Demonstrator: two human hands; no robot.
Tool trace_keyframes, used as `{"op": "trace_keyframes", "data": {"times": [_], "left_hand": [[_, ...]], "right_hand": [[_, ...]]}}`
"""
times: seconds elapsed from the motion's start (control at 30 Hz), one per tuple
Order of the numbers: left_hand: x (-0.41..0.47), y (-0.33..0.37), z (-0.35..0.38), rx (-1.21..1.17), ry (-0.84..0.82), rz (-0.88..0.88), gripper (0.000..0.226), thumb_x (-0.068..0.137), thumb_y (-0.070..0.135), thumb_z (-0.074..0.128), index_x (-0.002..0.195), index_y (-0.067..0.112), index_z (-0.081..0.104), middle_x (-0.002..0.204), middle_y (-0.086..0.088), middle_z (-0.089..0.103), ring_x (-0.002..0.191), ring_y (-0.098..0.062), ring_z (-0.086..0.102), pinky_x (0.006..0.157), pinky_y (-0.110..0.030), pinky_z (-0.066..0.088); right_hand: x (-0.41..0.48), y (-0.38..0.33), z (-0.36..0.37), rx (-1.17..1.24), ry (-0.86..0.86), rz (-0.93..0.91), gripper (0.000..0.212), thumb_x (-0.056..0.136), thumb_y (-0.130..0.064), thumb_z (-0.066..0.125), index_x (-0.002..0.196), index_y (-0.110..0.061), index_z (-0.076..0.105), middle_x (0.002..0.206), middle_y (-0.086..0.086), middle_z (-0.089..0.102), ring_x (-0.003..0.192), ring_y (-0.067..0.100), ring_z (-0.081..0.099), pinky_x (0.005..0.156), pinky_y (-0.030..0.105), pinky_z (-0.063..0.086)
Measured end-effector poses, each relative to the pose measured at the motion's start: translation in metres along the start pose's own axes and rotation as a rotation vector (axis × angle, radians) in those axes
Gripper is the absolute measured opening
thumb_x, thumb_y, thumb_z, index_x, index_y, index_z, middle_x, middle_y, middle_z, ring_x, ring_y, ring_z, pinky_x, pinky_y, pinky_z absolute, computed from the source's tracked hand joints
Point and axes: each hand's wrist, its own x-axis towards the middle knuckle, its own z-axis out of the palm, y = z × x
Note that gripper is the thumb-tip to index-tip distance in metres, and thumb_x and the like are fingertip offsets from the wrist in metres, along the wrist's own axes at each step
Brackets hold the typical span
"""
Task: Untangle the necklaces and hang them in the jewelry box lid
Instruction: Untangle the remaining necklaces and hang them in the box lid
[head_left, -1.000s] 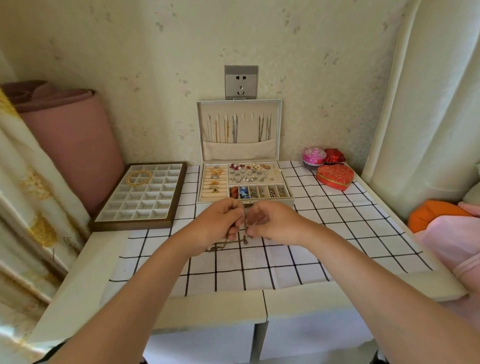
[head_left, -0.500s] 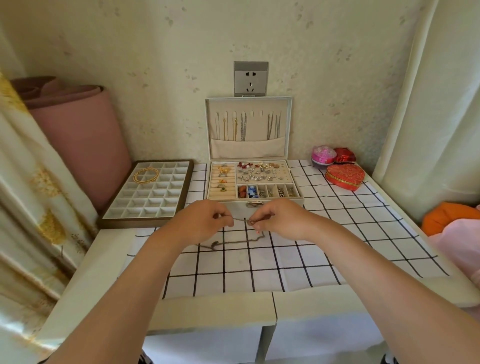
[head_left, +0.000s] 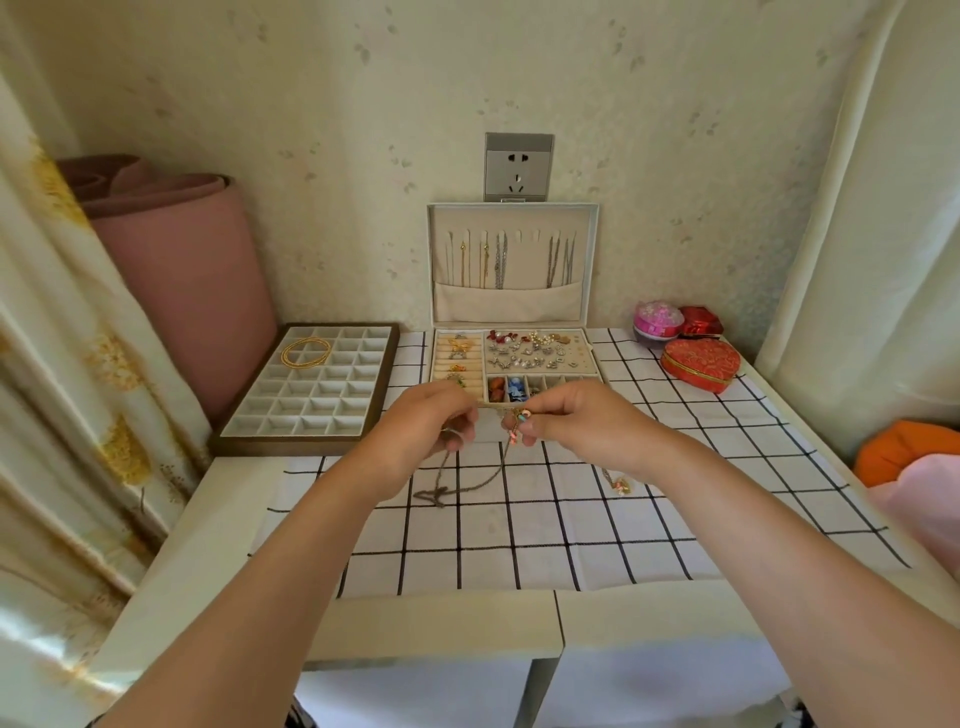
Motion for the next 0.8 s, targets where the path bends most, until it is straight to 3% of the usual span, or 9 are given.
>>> {"op": "trace_keyframes", "data": {"times": [0.07, 0.13, 0.2, 0.3, 0.43, 0.53, 0.67, 0.73, 0.8], "left_hand": [[-0.001, -0.003, 0.004, -0.075, 0.000, 0.073, 0.016, 0.093, 0.013, 0.064, 0.081, 0.004, 0.058, 0.088, -0.018, 0.067, 0.083, -0.021, 0.064, 0.072, -0.028, 0.051], [-0.003, -0.005, 0.008, -0.160, -0.045, 0.112, 0.015, 0.092, 0.005, 0.064, 0.084, 0.005, 0.051, 0.098, -0.024, 0.071, 0.088, -0.027, 0.071, 0.079, -0.030, 0.058], [-0.004, -0.004, 0.011, -0.181, -0.079, 0.114, 0.014, 0.090, 0.000, 0.065, 0.099, 0.000, 0.053, 0.097, -0.026, 0.071, 0.088, -0.034, 0.072, 0.078, -0.031, 0.061], [-0.006, -0.002, 0.012, -0.225, -0.060, 0.095, 0.019, 0.091, -0.001, 0.063, 0.086, 0.010, 0.047, 0.092, -0.022, 0.071, 0.079, -0.024, 0.072, 0.070, -0.025, 0.059], [-0.006, -0.001, 0.012, -0.339, -0.047, 0.103, 0.033, 0.088, -0.002, 0.065, 0.078, 0.016, 0.039, 0.106, -0.028, 0.064, 0.088, -0.032, 0.072, 0.091, -0.041, 0.058], [-0.003, -0.005, 0.012, -0.420, -0.042, 0.093, 0.031, 0.078, 0.001, 0.074, 0.092, 0.009, 0.048, 0.112, -0.029, 0.056, 0.093, -0.040, 0.070, 0.094, -0.046, 0.056], [-0.001, -0.005, 0.014, -0.597, -0.077, 0.031, 0.045, 0.083, -0.004, 0.068, 0.124, -0.008, 0.049, 0.118, -0.027, 0.054, 0.086, -0.034, 0.070, 0.071, -0.025, 0.060], [-0.002, -0.002, 0.016, -0.605, -0.077, 0.013, 0.017, 0.089, -0.008, 0.059, 0.103, 0.000, 0.054, 0.114, -0.025, 0.060, 0.083, -0.025, 0.069, 0.067, -0.022, 0.058], [-0.005, 0.002, 0.016, -0.662, -0.076, 0.006, 0.019, 0.090, -0.010, 0.055, 0.084, 0.008, 0.050, 0.106, -0.019, 0.064, 0.078, -0.019, 0.068, 0.066, -0.021, 0.057]], "right_hand": [[-0.004, -0.004, 0.000, 0.012, -0.059, 0.000, 0.025, 0.099, -0.023, 0.059, 0.080, -0.015, 0.073, 0.065, 0.001, 0.064, 0.044, 0.005, 0.036, 0.043, 0.016, 0.028], [-0.006, -0.006, -0.001, 0.094, -0.101, 0.026, 0.029, 0.101, -0.021, 0.055, 0.077, -0.013, 0.069, 0.051, 0.002, 0.035, 0.044, 0.011, 0.023, 0.044, 0.023, 0.018], [-0.008, -0.009, -0.001, 0.197, -0.118, 0.054, 0.024, 0.101, -0.016, 0.053, 0.082, -0.010, 0.068, 0.050, -0.003, 0.027, 0.045, 0.011, 0.020, 0.048, 0.027, 0.012], [-0.011, -0.013, 0.000, 0.250, -0.102, 0.059, 0.018, 0.100, -0.016, 0.054, 0.091, -0.009, 0.069, 0.048, -0.006, 0.032, 0.046, 0.011, 0.021, 0.052, 0.031, 0.011], [-0.014, -0.017, 0.002, 0.278, -0.033, 0.041, 0.023, 0.101, -0.020, 0.054, 0.096, -0.003, 0.068, 0.048, -0.013, 0.052, 0.048, 0.013, 0.026, 0.050, 0.028, 0.014], [-0.014, -0.017, 0.004, 0.292, 0.001, 0.021, 0.026, 0.103, -0.022, 0.051, 0.096, -0.004, 0.069, 0.059, -0.014, 0.064, 0.046, 0.011, 0.033, 0.046, 0.023, 0.020], [-0.012, -0.016, 0.006, 0.331, 0.015, 0.004, 0.027, 0.103, -0.023, 0.050, 0.092, -0.007, 0.069, 0.081, 0.003, 0.071, 0.048, 0.014, 0.036, 0.045, 0.023, 0.021], [-0.012, -0.016, 0.007, 0.343, -0.001, -0.001, 0.026, 0.104, -0.022, 0.048, 0.093, -0.007, 0.067, 0.083, 0.008, 0.071, 0.049, 0.017, 0.035, 0.044, 0.024, 0.020], [-0.011, -0.016, 0.007, 0.347, -0.010, 0.001, 0.021, 0.104, -0.018, 0.048, 0.099, -0.008, 0.065, 0.076, 0.009, 0.068, 0.048, 0.016, 0.033, 0.044, 0.024, 0.019]]}}
